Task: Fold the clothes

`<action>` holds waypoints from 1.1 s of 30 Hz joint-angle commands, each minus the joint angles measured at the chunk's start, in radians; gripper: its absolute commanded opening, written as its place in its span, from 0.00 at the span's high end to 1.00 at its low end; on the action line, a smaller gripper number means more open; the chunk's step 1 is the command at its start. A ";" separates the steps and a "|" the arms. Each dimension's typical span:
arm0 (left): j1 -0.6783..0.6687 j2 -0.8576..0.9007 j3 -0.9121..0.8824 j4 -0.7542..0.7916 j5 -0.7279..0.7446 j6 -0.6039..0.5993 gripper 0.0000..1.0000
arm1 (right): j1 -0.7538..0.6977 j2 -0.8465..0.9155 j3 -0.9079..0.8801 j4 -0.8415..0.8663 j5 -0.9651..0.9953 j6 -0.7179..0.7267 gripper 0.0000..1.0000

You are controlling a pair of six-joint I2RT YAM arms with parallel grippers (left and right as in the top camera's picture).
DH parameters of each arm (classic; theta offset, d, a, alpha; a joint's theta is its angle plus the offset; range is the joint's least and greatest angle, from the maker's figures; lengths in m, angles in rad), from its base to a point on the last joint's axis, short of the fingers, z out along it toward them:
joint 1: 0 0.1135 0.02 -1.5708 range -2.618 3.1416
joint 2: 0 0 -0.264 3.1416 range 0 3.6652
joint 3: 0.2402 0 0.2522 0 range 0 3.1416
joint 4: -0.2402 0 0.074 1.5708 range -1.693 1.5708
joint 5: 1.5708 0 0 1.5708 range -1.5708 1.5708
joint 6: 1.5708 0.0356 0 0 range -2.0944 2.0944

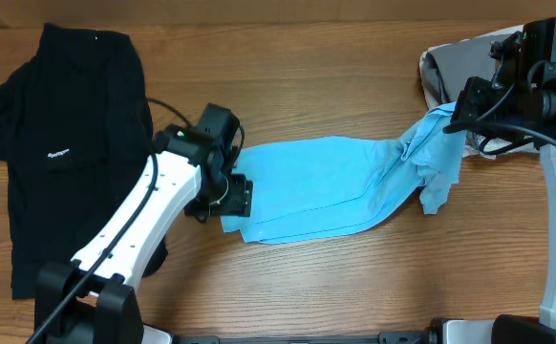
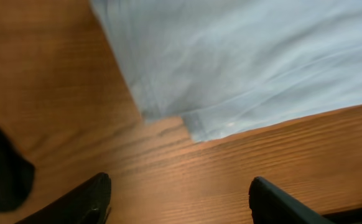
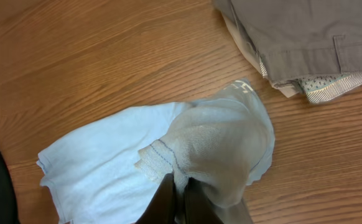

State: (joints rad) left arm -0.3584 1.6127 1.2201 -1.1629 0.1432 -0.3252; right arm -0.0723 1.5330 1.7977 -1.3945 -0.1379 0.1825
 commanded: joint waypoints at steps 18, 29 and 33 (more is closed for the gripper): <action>-0.002 -0.004 -0.388 0.465 -0.067 -0.311 0.53 | -0.008 0.001 0.000 -0.004 0.006 -0.005 0.96; -0.002 -0.003 -0.409 0.514 -0.072 -0.311 0.64 | -0.008 0.001 0.000 -0.008 0.006 -0.005 0.96; -0.002 -0.003 -0.452 0.542 -0.072 -0.311 0.63 | -0.008 0.001 0.000 -0.008 0.006 -0.013 0.96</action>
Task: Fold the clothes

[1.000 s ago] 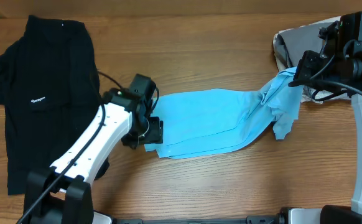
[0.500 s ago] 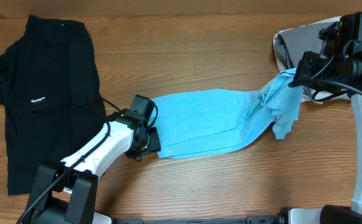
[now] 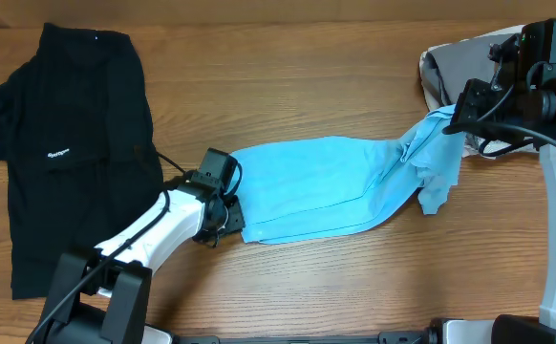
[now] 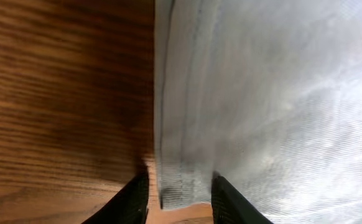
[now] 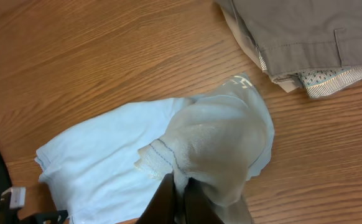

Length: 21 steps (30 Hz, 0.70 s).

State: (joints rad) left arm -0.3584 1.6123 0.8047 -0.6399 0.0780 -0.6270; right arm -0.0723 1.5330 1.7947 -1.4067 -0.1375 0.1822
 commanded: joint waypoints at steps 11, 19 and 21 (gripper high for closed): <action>-0.002 -0.002 -0.063 0.092 -0.007 -0.009 0.96 | -0.008 0.001 0.003 -0.002 0.006 -0.016 0.90; 0.050 -0.026 0.164 -0.090 -0.012 0.145 0.96 | -0.008 0.001 0.003 -0.021 0.006 -0.016 0.90; 0.078 -0.034 0.316 -0.212 -0.040 0.202 0.96 | -0.008 0.001 0.003 -0.027 0.006 -0.016 0.90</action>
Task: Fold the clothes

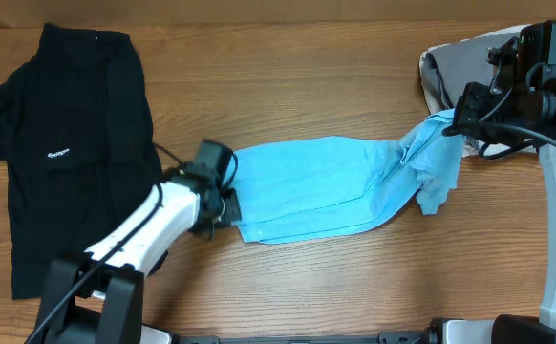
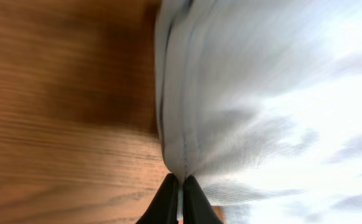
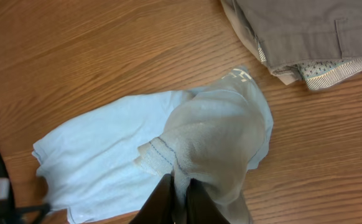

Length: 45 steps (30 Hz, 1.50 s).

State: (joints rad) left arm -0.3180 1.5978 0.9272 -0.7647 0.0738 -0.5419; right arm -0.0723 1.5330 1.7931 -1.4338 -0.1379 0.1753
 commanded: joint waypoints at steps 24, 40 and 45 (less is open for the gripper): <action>0.051 -0.024 1.238 -0.624 -0.265 0.291 0.96 | -0.031 -0.102 0.022 -0.077 0.003 -0.032 0.83; 0.051 0.002 1.312 -0.665 -0.260 0.303 0.96 | -0.034 -0.148 -0.243 -0.071 -0.184 -0.102 0.60; 0.050 0.027 1.311 -0.675 -0.257 0.303 0.96 | -0.033 -0.148 -0.525 0.134 -0.257 -0.037 0.60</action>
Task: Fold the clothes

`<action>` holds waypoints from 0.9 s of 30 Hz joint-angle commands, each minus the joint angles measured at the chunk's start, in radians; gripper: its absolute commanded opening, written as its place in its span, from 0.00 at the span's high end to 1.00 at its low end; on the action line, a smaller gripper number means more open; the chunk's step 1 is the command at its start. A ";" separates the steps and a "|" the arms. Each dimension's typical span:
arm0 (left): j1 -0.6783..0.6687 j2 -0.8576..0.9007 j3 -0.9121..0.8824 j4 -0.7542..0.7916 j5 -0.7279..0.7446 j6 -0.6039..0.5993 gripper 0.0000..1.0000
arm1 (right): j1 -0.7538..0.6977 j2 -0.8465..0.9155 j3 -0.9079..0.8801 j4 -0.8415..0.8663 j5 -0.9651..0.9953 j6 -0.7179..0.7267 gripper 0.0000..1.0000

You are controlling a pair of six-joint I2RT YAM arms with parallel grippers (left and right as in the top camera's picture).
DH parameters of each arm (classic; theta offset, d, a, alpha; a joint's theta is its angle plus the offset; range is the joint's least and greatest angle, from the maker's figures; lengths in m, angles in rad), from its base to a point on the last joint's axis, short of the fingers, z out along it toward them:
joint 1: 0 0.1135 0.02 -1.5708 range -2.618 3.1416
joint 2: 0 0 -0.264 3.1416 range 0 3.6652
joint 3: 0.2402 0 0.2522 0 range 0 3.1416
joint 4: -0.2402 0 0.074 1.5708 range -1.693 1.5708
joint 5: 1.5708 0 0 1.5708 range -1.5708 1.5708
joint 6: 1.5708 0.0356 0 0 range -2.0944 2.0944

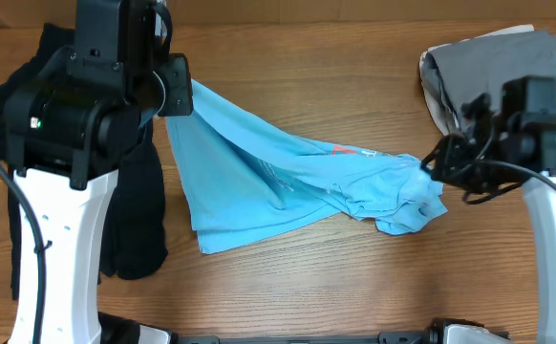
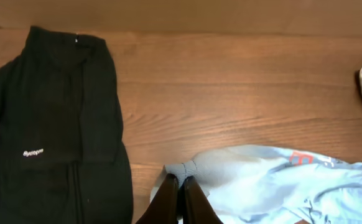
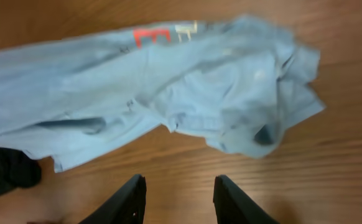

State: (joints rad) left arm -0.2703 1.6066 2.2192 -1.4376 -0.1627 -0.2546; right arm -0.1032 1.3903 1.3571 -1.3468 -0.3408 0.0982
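A light blue T-shirt [image 1: 288, 172] with red lettering stretches across the table's middle, its left corner lifted. My left gripper [image 2: 180, 182] is shut on that corner, raised high at the left beside the black garment [image 1: 30, 115]. The shirt [image 2: 268, 180] hangs below the fingers in the left wrist view. My right gripper [image 3: 176, 186] stands open over bare wood just off the shirt's right end [image 3: 249, 106], with nothing between its fingers. Its arm [image 1: 507, 143] is at the right of the overhead view.
A black garment [image 2: 44, 137] lies spread at the far left, partly under the left arm. A grey folded pile [image 1: 479, 67] sits at the back right corner. Bare wood lies along the front edge below the shirt.
My right gripper let go of the shirt's right end and is now open beside it. My left gripper, still shut on the left corner, is now raised high and farther back-left, with the shirt pulled along.
My right gripper held the shirt's right end raised while my left gripper stood open at the left edge. The left fingers then straddled the hem and shut on it. Now the left holds that corner aloft and the right has released, the right end lying crumpled.
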 commanded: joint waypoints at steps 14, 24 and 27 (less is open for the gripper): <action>0.002 0.073 0.019 -0.017 -0.020 0.015 0.96 | -0.001 -0.004 -0.429 0.387 0.022 0.248 0.62; 0.002 0.074 0.019 -0.025 -0.020 0.014 0.96 | 0.060 0.026 -0.467 0.468 0.022 0.301 0.62; 0.002 0.074 0.019 -0.033 -0.020 0.015 0.96 | 0.108 0.049 -0.467 0.490 0.042 0.345 0.62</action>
State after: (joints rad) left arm -0.2703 1.6760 2.2192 -1.4685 -0.1631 -0.2543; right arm -0.0345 1.4158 0.8948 -0.8738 -0.3225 0.3897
